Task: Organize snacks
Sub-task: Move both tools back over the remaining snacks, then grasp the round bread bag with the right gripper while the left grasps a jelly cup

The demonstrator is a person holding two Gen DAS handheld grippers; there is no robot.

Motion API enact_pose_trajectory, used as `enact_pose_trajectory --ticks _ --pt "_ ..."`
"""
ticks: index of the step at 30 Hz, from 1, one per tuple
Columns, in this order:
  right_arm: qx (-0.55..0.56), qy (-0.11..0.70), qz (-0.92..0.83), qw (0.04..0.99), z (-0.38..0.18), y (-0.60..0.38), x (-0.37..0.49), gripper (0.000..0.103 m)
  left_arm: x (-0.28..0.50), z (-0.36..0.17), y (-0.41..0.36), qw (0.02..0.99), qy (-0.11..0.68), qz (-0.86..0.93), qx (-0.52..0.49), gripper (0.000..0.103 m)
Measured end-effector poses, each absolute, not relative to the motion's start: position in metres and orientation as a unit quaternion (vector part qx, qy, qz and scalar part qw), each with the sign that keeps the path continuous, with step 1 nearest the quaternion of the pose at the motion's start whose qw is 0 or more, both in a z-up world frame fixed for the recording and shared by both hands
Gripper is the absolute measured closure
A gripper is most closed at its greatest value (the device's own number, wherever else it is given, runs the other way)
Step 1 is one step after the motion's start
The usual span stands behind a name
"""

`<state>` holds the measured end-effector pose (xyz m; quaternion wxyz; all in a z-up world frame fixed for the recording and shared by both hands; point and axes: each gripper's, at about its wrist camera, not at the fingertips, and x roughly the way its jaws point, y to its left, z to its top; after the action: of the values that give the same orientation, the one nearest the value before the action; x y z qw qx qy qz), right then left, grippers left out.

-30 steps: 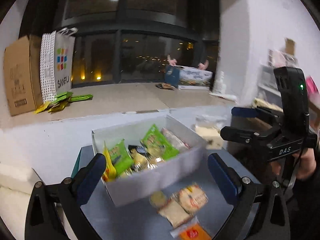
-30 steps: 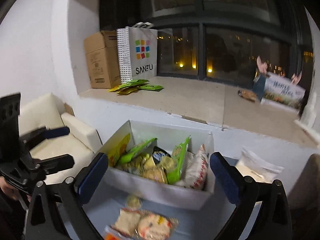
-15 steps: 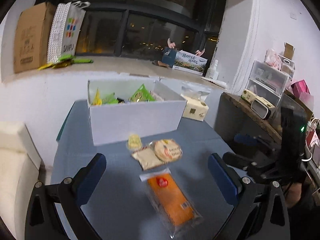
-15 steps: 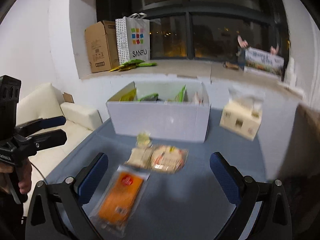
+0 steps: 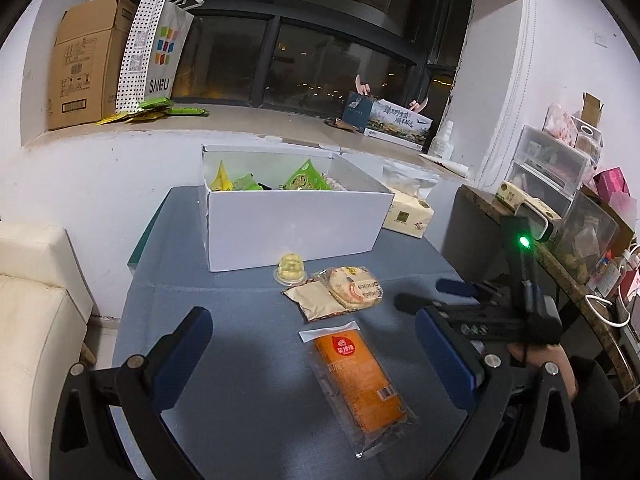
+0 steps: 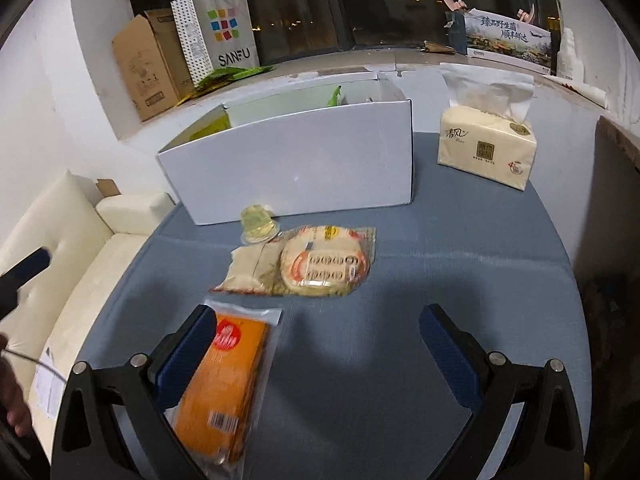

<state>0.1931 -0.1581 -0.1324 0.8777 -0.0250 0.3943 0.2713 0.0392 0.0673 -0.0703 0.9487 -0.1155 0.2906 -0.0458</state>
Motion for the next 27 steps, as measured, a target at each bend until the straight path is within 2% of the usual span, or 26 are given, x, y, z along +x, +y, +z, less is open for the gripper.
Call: enact_pose_trajectory --ticks 12,22,23,24,27 --pt "-0.076 0.434 0.257 0.86 -0.159 -0.095 0.259 0.0 0.037 -0.073 0.073 0.947 0.298 -0.038 -0.114 0.0" --pt "-0.07 0.463 0.248 0.848 -0.186 -0.08 0.286 0.0 0.039 -0.081 0.076 0.943 0.309 -0.032 -0.118 0.0" --pt "-0.065 0.466 0.251 0.846 -0.186 -0.081 0.286 0.004 0.039 -0.081 0.075 0.943 0.309 -0.031 -0.118 0.0" --pt "-0.061 0.465 0.256 0.846 -0.186 -0.084 0.286 0.012 0.04 -0.081 0.074 0.943 0.31 -0.033 -0.117 0.0" --pt "-0.075 0.457 0.265 0.846 -0.182 -0.089 0.285 0.023 0.043 -0.083 0.073 0.942 0.314 -0.032 -0.113 0.0"
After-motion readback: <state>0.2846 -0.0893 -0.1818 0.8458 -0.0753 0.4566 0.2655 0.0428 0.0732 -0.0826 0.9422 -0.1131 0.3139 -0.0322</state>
